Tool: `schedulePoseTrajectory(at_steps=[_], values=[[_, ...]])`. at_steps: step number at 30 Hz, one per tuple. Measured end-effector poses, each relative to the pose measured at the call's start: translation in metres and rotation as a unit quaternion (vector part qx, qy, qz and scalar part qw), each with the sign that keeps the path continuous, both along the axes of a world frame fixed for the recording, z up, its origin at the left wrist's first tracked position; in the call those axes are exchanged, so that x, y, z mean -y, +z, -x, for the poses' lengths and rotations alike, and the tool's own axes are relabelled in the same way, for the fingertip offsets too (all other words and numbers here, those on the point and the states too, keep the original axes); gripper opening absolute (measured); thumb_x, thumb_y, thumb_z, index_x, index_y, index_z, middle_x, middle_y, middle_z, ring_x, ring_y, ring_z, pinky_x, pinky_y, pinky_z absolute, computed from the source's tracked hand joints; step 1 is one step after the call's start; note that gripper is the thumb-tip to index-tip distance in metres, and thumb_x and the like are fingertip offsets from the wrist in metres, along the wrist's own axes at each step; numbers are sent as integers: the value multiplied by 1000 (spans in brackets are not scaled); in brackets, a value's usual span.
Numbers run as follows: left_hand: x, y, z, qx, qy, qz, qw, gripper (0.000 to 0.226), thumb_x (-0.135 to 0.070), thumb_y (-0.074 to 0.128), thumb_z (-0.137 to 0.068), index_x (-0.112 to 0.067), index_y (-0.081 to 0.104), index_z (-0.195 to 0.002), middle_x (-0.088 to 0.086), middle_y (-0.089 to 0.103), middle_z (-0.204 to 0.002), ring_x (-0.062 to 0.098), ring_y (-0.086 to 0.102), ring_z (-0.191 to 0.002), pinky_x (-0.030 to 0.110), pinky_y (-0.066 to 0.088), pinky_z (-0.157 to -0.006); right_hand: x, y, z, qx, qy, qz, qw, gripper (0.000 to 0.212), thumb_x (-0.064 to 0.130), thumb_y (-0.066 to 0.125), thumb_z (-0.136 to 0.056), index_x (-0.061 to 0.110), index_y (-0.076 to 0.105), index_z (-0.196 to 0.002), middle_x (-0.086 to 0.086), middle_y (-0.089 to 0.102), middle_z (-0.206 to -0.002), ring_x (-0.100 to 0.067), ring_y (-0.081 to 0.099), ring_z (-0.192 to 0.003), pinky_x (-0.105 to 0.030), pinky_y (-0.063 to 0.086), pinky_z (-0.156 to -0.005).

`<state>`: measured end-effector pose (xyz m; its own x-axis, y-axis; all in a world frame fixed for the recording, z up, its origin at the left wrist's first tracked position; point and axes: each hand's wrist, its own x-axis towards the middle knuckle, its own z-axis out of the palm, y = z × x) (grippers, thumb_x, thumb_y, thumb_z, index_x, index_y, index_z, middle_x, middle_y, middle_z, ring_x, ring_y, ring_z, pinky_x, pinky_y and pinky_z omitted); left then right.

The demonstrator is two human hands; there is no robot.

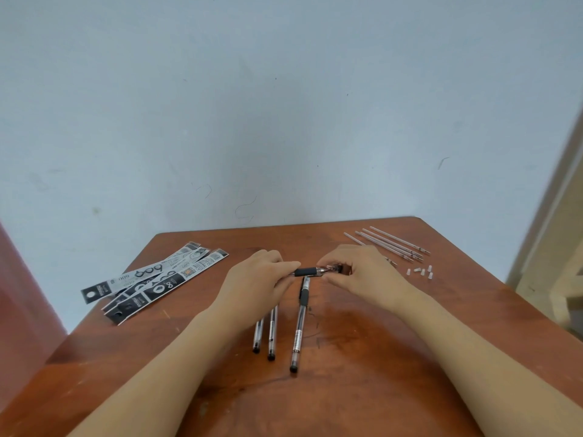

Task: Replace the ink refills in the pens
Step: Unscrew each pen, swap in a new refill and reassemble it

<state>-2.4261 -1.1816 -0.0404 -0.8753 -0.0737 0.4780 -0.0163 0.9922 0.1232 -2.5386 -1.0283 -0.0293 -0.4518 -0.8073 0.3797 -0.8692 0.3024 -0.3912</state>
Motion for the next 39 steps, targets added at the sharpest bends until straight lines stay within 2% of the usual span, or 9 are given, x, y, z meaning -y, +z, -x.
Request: schedulePoseTrajectory(at_steps=[5, 11, 20, 24, 27, 30, 33, 37, 39], values=[[0, 0, -3, 0, -28, 14, 1000, 28, -22, 44, -93, -21, 57, -118, 1, 60, -99, 17, 51, -92, 26, 40, -68, -3, 2, -5, 10, 25, -2, 1000, 19, 15, 62, -86, 14, 70, -103, 6, 58, -84, 9, 41, -65, -3, 33, -62], [1, 2, -6, -29, -51, 63, 996, 16, -20, 57, -70, -20, 69, -81, -9, 60, -62, 11, 54, -52, 18, 39, -37, -4, 2, -7, -1, 39, 12, 999, 18, 12, 63, -84, 11, 72, -100, -5, 69, -92, -3, 48, -69, -5, 32, -61], [0, 3, -7, -35, -82, 78, 993, 4, -11, 67, -72, -12, 66, -76, -4, 56, -57, 15, 51, -47, 22, 44, -34, -4, 0, -6, -39, 52, 49, 997, 17, 11, 67, -81, 8, 73, -97, -7, 70, -87, -13, 56, -74, -21, 42, -67], [-1, 3, -7, -50, -72, 79, 993, 26, -24, 43, -80, -13, 65, -75, -5, 54, -57, 13, 51, -47, 24, 45, -34, -4, 2, -6, -60, 56, 49, 995, 15, 9, 67, -80, 8, 73, -95, -5, 69, -85, -12, 55, -72, -11, 38, -64], [-3, 3, -6, -60, -64, 76, 993, 11, -16, 57, -75, -11, 66, -76, -3, 55, -56, 14, 51, -46, 26, 45, -34, -3, 3, -10, -103, 39, 37, 993, 23, 11, 59, -87, 14, 67, -108, -3, 68, -97, -14, 55, -79, -21, 42, -69], [-11, 5, -4, -38, -46, 52, 997, 4, -10, 64, -81, -9, 66, -84, 0, 55, -62, 16, 50, -55, 29, 46, -47, 2, 0, -12, -169, 9, -24, 985, 33, 14, 46, -94, 28, 56, -121, 1, 64, -105, -25, 56, -90, -29, 35, -67], [-11, 13, -4, -21, -11, -63, 998, 27, -30, 46, -91, -13, 66, -98, 1, 65, -79, 15, 51, -78, 29, 43, -71, -3, 1, 4, -171, -52, -53, 982, 33, 11, 43, -93, 30, 56, -118, 3, 60, -111, -25, 53, -99, -29, 37, -67], [16, 13, -6, -30, 78, -86, 993, 31, -37, 43, -91, -20, 68, -98, -6, 66, -89, 15, 50, -91, 31, 40, -79, -22, 2, 34, -9, -57, -34, 998, 32, -6, 47, -84, 15, 67, -97, -5, 66, -105, -27, 57, -102, -35, 44, -85], [32, 8, -6, 4, 114, -86, 990, 31, -35, 41, -92, -24, 64, -75, -7, 59, -74, 19, 51, -87, 34, 42, -76, -24, 2, 34, 32, -25, -67, 997, 37, -12, 44, -81, 12, 69, -94, -5, 66, -109, -24, 57, -107, -31, 42, -95]])
